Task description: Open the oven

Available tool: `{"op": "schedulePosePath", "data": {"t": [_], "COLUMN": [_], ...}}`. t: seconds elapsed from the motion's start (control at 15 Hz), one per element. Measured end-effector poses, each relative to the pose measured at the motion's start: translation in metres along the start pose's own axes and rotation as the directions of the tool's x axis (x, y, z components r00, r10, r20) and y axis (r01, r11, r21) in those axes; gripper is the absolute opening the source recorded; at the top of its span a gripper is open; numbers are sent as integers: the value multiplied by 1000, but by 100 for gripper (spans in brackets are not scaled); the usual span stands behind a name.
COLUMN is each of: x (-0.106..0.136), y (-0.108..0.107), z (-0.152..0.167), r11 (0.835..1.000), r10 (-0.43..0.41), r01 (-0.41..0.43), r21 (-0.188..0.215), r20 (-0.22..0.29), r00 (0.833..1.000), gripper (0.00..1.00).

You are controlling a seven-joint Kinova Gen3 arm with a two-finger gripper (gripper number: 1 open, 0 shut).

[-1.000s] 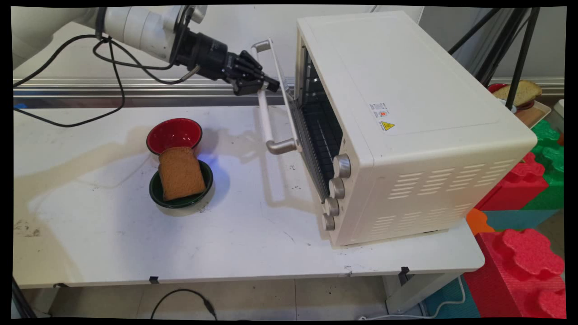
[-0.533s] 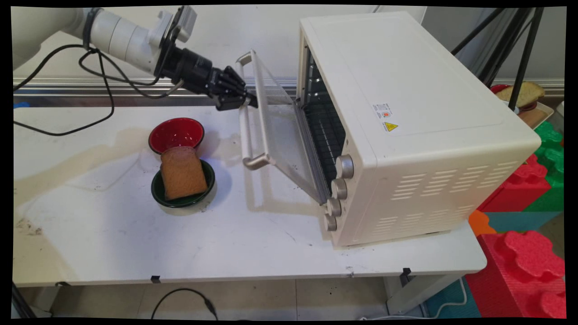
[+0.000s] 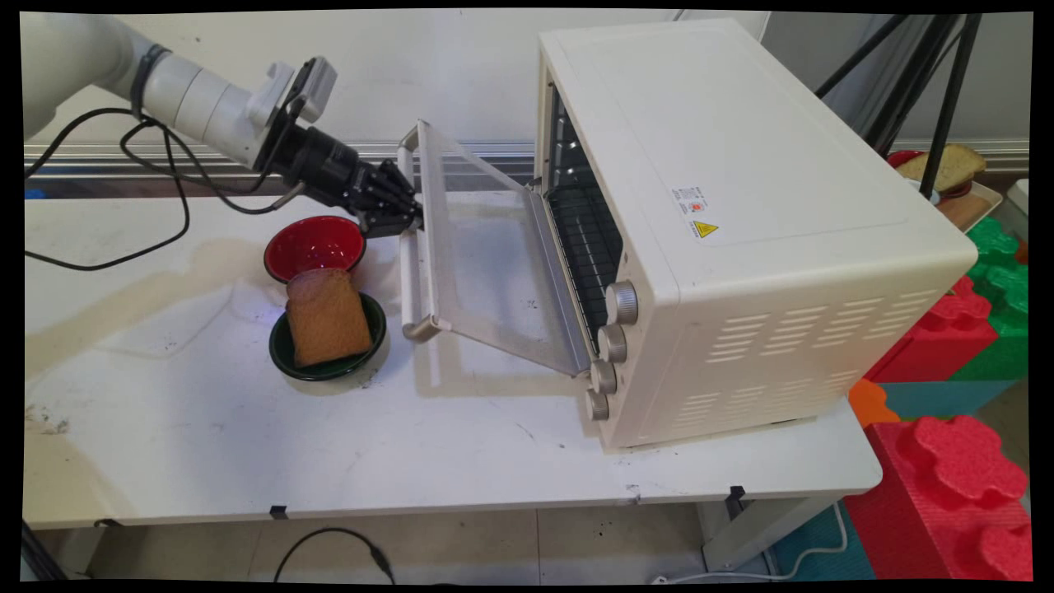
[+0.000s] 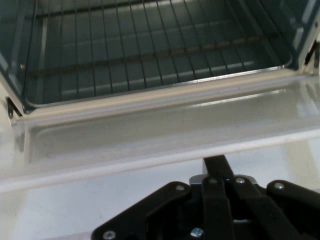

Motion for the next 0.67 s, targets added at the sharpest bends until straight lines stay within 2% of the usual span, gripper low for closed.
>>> {"op": "schedulePosePath", "data": {"t": [0.67], "x": [-42], "y": [9], "z": [-25], "r11": [1000], "r10": [-26], "r01": [27], "r21": [0], "r20": [71], "r00": [997], "gripper": [0]}}
